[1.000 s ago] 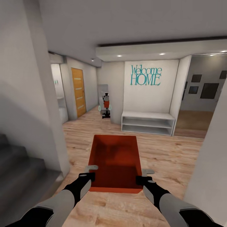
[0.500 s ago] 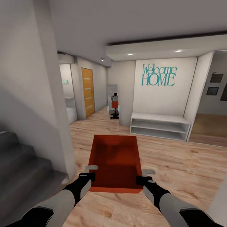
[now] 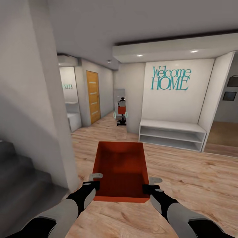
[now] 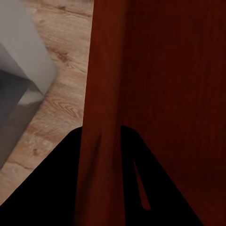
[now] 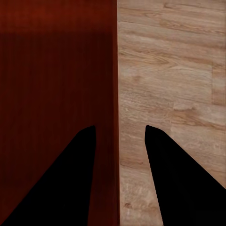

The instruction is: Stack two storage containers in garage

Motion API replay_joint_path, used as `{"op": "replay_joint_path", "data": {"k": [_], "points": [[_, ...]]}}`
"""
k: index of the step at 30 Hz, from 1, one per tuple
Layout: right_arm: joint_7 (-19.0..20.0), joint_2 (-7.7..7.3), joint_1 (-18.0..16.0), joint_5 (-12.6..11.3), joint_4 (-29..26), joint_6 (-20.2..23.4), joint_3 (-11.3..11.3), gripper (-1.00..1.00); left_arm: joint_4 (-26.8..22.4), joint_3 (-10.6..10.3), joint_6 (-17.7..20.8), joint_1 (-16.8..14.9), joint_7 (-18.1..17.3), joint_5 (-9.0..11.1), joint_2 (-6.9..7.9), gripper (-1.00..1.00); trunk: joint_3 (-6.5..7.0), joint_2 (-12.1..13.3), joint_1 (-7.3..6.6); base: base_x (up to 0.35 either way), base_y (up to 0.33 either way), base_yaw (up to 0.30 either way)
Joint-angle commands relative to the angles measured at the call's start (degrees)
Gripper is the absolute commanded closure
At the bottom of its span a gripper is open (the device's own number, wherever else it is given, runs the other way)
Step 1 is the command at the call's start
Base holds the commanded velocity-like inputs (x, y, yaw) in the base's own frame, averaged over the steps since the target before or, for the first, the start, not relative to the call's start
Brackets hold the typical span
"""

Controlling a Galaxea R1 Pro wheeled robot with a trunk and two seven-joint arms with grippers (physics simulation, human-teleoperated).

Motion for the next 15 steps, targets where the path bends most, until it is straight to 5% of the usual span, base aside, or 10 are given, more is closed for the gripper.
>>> {"op": "replay_joint_path", "data": {"k": [1,15], "points": [[-0.20,0.04,0.01,-1.10,0.15,0.10,0.56,1.00,-0.35,0.32,0.30,-0.03,1.16,-1.27,0.10,1.00,-0.02,-0.04,0.05,0.322,0.000,0.000],[-0.23,0.05,0.01,-1.07,0.18,-0.14,0.56,1.00,-0.33,0.32,0.30,-0.03,1.16,-1.27,0.10,1.00,-0.02,-0.04,0.05,0.322,0.000,0.000]]}}
